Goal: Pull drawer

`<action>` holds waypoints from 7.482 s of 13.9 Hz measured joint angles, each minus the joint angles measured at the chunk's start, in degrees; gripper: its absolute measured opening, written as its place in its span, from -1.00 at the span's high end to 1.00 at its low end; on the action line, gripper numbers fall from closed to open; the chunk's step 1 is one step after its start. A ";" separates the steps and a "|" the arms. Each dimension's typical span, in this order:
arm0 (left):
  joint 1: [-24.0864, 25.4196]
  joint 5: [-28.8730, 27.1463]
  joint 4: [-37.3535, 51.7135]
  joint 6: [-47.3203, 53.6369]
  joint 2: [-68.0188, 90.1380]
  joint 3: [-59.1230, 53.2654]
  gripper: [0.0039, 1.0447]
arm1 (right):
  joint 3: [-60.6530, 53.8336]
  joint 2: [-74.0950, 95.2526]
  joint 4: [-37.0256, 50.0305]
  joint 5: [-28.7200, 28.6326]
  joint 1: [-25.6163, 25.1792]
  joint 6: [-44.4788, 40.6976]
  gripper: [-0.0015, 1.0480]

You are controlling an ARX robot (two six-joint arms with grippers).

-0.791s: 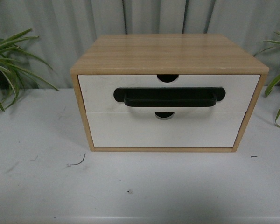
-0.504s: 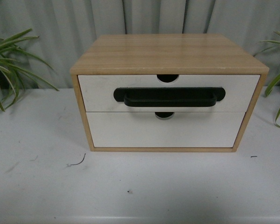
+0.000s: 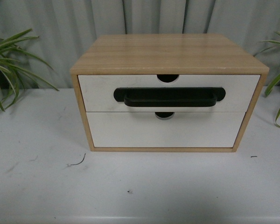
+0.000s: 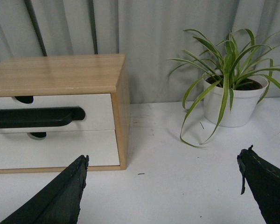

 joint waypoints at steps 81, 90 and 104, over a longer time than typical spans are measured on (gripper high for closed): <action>-34.64 7.48 -8.90 38.42 109.83 68.32 -0.88 | 49.40 100.10 0.39 -21.27 12.72 -100.45 -0.88; -38.38 10.29 -6.23 34.69 99.49 55.39 -0.87 | 39.34 88.26 -7.74 -23.71 13.40 -99.84 -0.88; -32.41 18.08 0.94 18.51 78.55 51.06 -0.87 | 45.09 73.11 -20.11 -35.71 6.82 -87.82 -0.88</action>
